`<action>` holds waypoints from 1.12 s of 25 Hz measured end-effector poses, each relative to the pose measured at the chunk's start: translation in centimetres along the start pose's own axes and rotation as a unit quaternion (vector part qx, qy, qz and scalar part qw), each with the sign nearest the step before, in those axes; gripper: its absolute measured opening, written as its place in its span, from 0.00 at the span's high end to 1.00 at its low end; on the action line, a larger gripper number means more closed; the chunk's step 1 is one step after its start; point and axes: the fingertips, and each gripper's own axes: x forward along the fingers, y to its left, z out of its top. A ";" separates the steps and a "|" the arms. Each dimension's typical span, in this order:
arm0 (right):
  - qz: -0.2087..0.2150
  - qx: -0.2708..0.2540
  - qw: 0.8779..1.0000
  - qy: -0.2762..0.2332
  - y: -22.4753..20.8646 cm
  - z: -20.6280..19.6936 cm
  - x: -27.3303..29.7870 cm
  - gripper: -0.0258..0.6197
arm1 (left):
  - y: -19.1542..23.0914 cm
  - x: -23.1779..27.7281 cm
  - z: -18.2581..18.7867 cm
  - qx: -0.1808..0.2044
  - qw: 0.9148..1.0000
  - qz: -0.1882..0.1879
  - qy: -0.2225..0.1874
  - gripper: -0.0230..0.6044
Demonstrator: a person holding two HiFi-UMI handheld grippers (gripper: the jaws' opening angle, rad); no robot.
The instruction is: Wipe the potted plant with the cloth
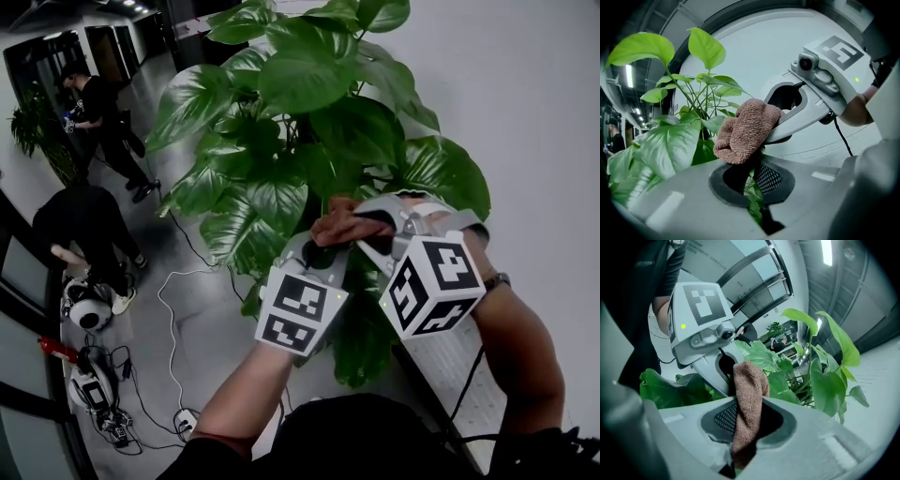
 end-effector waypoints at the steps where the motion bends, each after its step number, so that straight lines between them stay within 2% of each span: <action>1: 0.003 -0.002 1.000 -0.006 0.3 0.2 -0.2 0.86 | -0.1 -0.2 0.0 0.000 1.000 0.002 0.002 0.94; 9: 0.017 -0.017 0.998 -0.060 2.1 2.3 -3.5 0.86 | -1.8 -3.3 0.3 0.002 0.999 0.032 0.029 0.94; 13: 0.004 -0.030 0.995 -0.093 1.2 2.8 -5.9 0.86 | -2.6 -4.4 1.9 0.002 0.998 0.047 0.038 0.94; 17: -0.022 -0.030 0.993 -0.113 -1.5 2.6 -8.3 0.86 | -3.0 -4.4 4.9 0.005 0.998 0.052 0.030 0.94; 21: -0.059 -0.045 0.990 -0.117 -6.1 2.4 -9.5 0.86 | -1.5 -3.5 8.6 0.017 0.997 0.075 0.021 0.94; 28: -0.082 -0.063 0.991 -0.083 -13.2 2.2 -8.3 0.86 | 1.3 -1.1 11.0 0.022 0.993 0.100 0.054 0.94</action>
